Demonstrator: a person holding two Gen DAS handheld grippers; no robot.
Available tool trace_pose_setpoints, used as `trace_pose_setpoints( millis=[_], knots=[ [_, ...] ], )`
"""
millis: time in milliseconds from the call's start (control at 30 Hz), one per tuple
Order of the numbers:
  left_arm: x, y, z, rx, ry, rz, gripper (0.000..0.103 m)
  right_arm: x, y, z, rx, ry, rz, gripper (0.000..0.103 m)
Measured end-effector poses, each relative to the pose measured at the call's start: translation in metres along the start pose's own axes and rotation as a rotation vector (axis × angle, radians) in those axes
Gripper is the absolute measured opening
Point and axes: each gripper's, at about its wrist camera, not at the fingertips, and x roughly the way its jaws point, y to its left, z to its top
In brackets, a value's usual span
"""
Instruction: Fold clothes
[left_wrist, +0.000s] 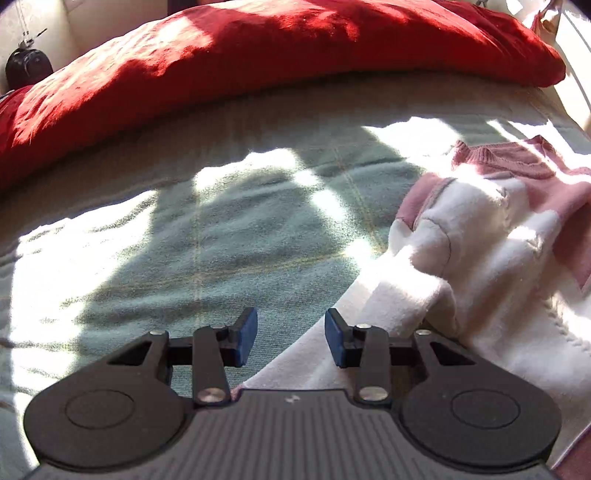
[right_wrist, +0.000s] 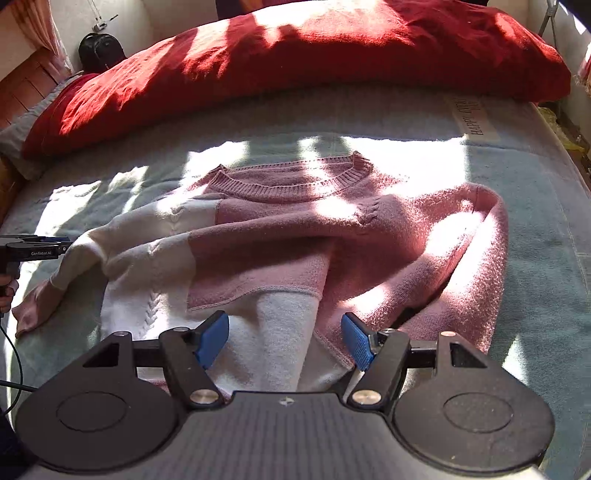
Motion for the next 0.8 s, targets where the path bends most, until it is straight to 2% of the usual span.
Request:
trace_pose_setpoints(
  millis=[100,233,267,400,433,567,700,800],
  knots=[
    [0.012,0.001,-0.006,0.061,0.053,-0.077,0.04,0.002,0.009,0.004,-0.013,0.013,-0.006,0.074],
    [0.018,0.001,-0.009,0.116,0.063,-0.102,0.043,0.009,0.024,0.01,-0.034,0.02,-0.004,0.074],
    [0.019,0.0,-0.01,0.129,0.062,-0.104,0.041,0.011,0.028,0.011,-0.038,0.023,0.0,0.074],
    [0.016,-0.002,-0.007,0.122,0.093,-0.145,0.012,0.019,0.047,0.016,-0.081,0.026,0.002,0.074],
    [0.014,-0.002,-0.007,0.126,0.095,-0.145,0.008,0.02,0.052,0.017,-0.101,0.022,-0.004,0.074],
    [-0.003,0.004,-0.002,0.133,0.027,-0.078,0.005,0.021,0.062,0.02,-0.14,0.013,-0.008,0.074],
    [-0.011,0.034,0.02,0.058,-0.045,-0.013,0.005,0.023,0.065,0.024,-0.163,0.007,-0.03,0.074],
    [-0.002,0.045,0.031,0.033,-0.024,-0.017,0.006,0.026,0.065,0.024,-0.152,0.013,-0.028,0.074]
  ],
)
